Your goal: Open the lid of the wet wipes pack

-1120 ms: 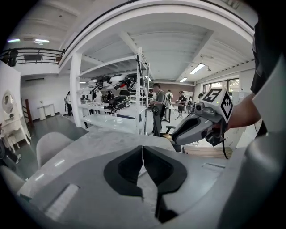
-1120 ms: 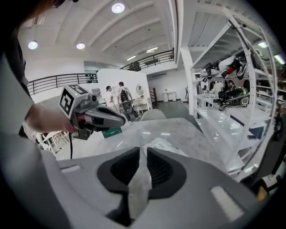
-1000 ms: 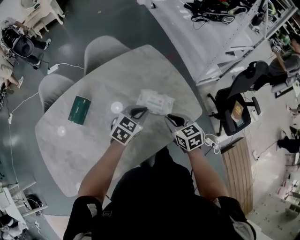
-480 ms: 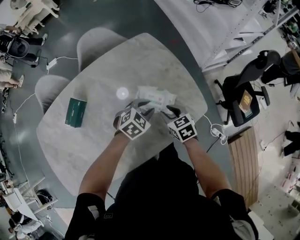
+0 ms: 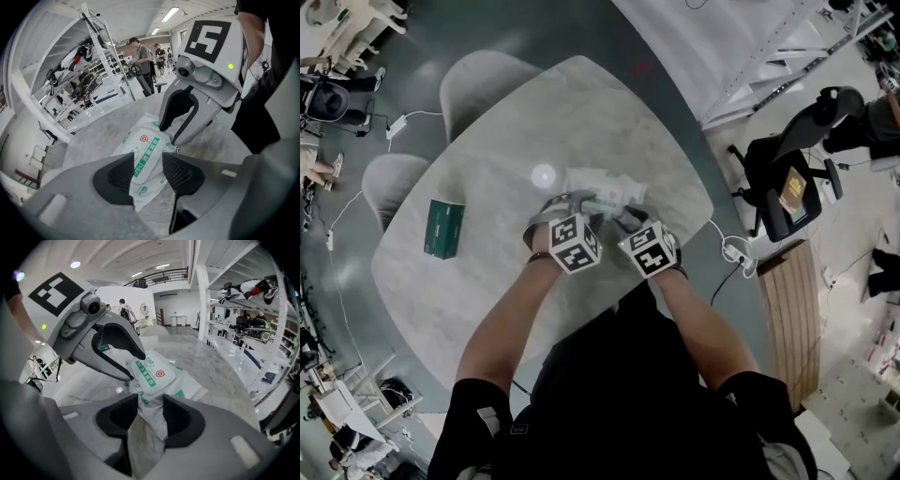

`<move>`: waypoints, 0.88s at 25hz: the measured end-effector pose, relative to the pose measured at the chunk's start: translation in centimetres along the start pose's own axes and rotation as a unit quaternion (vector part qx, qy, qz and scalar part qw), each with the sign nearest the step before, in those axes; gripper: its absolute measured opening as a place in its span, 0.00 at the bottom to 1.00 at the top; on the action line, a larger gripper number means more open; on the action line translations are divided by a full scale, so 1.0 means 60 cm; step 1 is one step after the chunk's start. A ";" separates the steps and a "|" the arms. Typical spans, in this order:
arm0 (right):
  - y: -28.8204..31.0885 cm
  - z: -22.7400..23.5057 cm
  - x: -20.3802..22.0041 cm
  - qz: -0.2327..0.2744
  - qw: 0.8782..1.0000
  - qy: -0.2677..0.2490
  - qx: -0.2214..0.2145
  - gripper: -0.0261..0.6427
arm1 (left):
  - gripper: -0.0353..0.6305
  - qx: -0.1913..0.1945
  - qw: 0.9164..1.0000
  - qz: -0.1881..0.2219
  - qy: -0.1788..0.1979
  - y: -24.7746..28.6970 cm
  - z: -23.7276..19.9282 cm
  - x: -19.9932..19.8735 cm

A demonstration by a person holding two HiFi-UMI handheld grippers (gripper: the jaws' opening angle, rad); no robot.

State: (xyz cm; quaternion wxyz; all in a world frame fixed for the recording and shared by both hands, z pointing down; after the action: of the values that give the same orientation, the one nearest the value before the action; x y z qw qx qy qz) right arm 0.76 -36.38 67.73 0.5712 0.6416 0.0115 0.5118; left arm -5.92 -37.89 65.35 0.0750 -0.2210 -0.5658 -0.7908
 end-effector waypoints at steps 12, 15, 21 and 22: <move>0.017 0.002 0.005 -0.027 0.998 -0.052 -0.001 0.29 | 0.35 0.028 0.999 -0.026 0.035 0.036 -0.007 0.010; 0.018 0.000 0.007 -0.029 0.998 -0.063 0.003 0.29 | 0.33 0.031 0.998 -0.032 0.047 0.036 -0.007 0.007; 0.017 -0.002 0.006 -0.037 0.997 -0.071 0.003 0.29 | 0.27 0.032 0.997 -0.033 0.060 0.028 -0.001 0.006; 0.018 -0.002 0.006 -0.038 0.997 -0.073 0.002 0.29 | 0.27 0.033 0.997 -0.034 0.060 0.027 -0.001 0.007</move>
State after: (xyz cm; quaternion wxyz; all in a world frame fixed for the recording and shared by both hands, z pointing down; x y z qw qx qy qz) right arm 0.22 -36.44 68.71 0.5881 0.6773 -0.0048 0.4420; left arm -5.71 -38.48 66.93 0.0891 -0.1509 -0.5935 -0.7856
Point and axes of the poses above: the fingertips, and each gripper's own axes: y forward along the fingers, z to its right, x out of its underside, the point moved 4 cm from there along -y, backward along the fingers, and after that the axes turned 3 degrees about y, right-handed, at the moved point
